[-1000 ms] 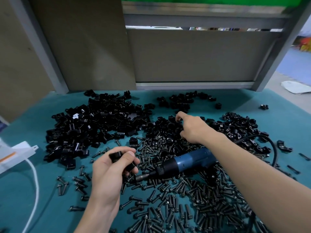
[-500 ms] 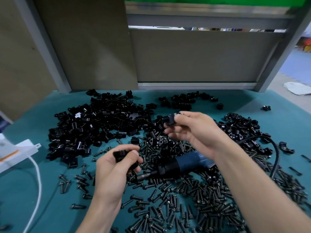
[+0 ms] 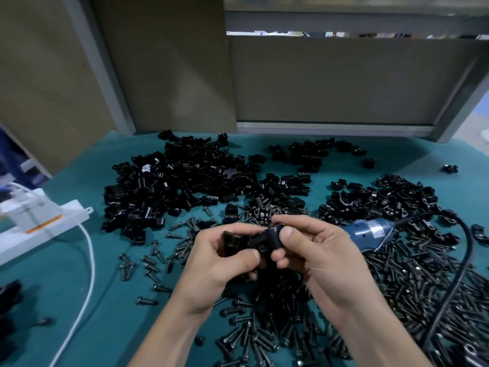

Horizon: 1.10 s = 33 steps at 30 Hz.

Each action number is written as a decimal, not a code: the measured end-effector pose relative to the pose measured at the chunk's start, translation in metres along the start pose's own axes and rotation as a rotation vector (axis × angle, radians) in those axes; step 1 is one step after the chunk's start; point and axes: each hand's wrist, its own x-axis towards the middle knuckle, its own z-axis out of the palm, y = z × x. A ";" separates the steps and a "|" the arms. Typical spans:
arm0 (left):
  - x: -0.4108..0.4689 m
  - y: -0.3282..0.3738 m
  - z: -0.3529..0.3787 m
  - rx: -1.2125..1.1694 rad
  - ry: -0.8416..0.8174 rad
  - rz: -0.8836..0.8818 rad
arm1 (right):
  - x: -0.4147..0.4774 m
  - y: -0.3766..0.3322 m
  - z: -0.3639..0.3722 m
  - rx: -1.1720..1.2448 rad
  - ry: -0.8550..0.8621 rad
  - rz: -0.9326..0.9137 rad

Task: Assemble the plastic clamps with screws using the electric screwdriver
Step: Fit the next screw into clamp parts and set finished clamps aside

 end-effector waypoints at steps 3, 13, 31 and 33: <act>0.002 -0.001 -0.003 -0.024 0.026 -0.037 | 0.000 0.004 0.002 -0.029 0.055 -0.037; 0.004 0.000 -0.006 0.004 -0.029 -0.092 | -0.001 0.004 -0.003 -0.587 -0.001 -0.243; -0.005 0.016 -0.005 -0.004 -0.387 -0.283 | 0.002 0.007 -0.006 0.002 -0.128 0.101; -0.006 0.016 -0.003 -0.014 -0.377 -0.301 | 0.001 0.009 -0.004 -0.057 -0.143 0.070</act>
